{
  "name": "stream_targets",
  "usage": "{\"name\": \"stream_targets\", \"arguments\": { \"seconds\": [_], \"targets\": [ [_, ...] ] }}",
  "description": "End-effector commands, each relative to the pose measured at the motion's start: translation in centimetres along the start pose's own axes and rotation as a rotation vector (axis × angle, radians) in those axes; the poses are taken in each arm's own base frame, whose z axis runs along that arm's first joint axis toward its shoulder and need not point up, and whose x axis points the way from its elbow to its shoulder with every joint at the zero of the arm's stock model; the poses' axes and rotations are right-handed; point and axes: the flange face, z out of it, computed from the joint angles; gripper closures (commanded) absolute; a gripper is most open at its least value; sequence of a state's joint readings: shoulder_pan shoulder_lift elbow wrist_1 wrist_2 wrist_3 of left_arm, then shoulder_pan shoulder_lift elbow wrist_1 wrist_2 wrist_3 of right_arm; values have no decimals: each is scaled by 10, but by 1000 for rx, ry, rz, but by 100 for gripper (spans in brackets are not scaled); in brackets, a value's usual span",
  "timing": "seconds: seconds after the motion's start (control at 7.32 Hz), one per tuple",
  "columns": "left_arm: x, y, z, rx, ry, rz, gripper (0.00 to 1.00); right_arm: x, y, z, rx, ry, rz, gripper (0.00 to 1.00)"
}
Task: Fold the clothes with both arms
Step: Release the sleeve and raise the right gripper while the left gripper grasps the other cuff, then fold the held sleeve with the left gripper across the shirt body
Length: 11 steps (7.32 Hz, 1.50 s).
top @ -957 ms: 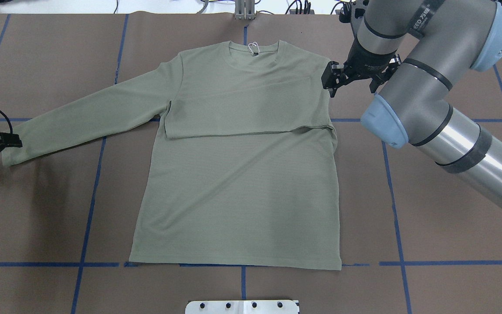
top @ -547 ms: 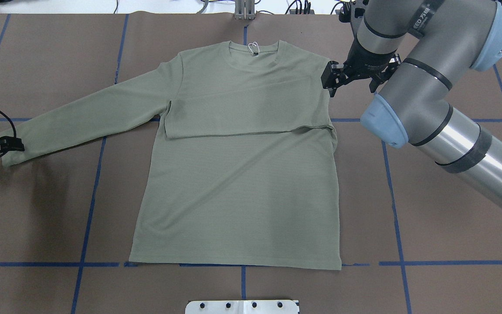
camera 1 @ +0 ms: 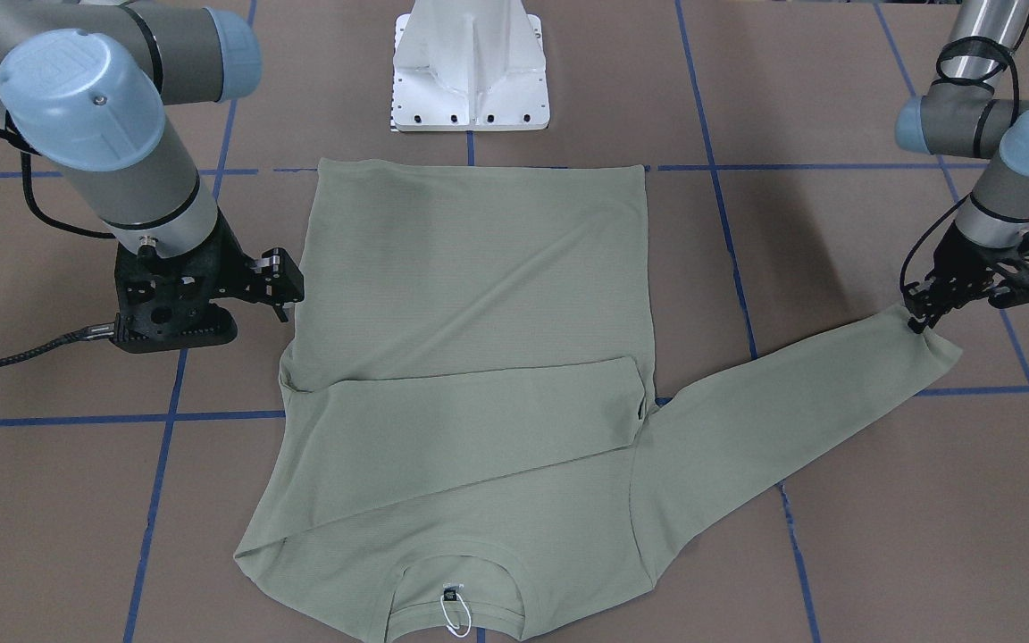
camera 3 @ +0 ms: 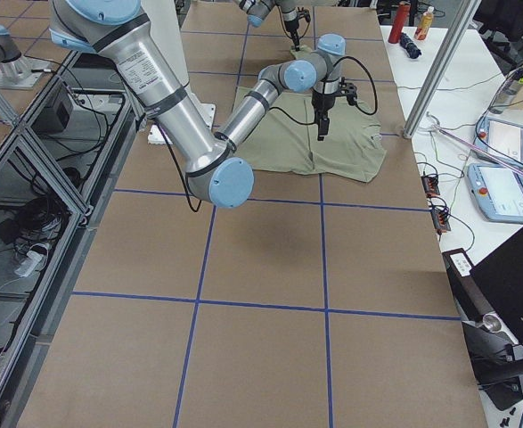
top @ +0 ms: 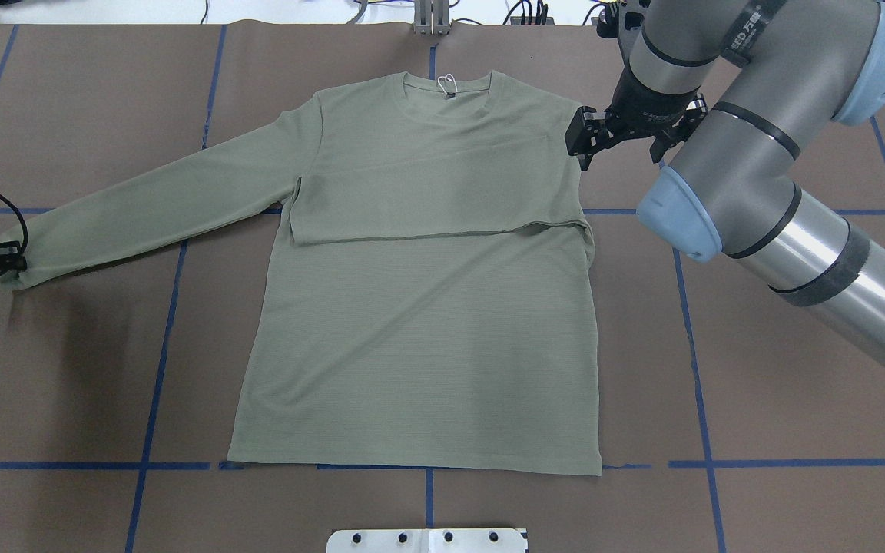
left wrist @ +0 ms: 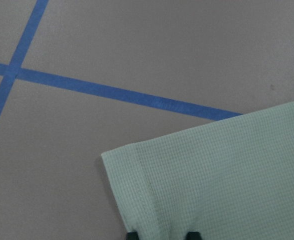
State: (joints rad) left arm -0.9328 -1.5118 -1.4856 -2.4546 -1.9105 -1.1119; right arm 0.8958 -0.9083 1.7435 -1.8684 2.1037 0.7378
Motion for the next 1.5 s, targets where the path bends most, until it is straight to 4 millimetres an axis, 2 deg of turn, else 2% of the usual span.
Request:
{"name": "stream_targets", "arguments": {
  "seconds": [0.0,0.27,0.41,0.55,0.68,0.82,0.96,1.23,1.37],
  "targets": [
    [21,-3,-18,-6,1,1,100,2,1,-1,1,-1,1,0],
    [74,-10,-61,-26,-24,-6,100,19,14,-2,-1,-8,6,0],
    [117,-21,-84,-33,-10,-4,100,31,21,2,-16,-14,14,0],
    [175,-40,-97,-65,7,-9,100,46,29,3,-13,-17,2,0],
    [245,-67,-118,-56,26,-8,100,63,37,5,-19,-18,-1,0],
    [299,-88,-131,-58,25,-11,100,75,47,3,-18,-17,4,0],
    [345,-105,-148,-54,38,-59,100,89,57,3,-18,-13,6,0],
    [444,-124,-198,-68,157,-133,100,125,64,6,-37,-7,-12,0],
    [503,-135,-226,-80,210,-192,100,149,62,4,-47,-12,-18,0]
  ]
}}
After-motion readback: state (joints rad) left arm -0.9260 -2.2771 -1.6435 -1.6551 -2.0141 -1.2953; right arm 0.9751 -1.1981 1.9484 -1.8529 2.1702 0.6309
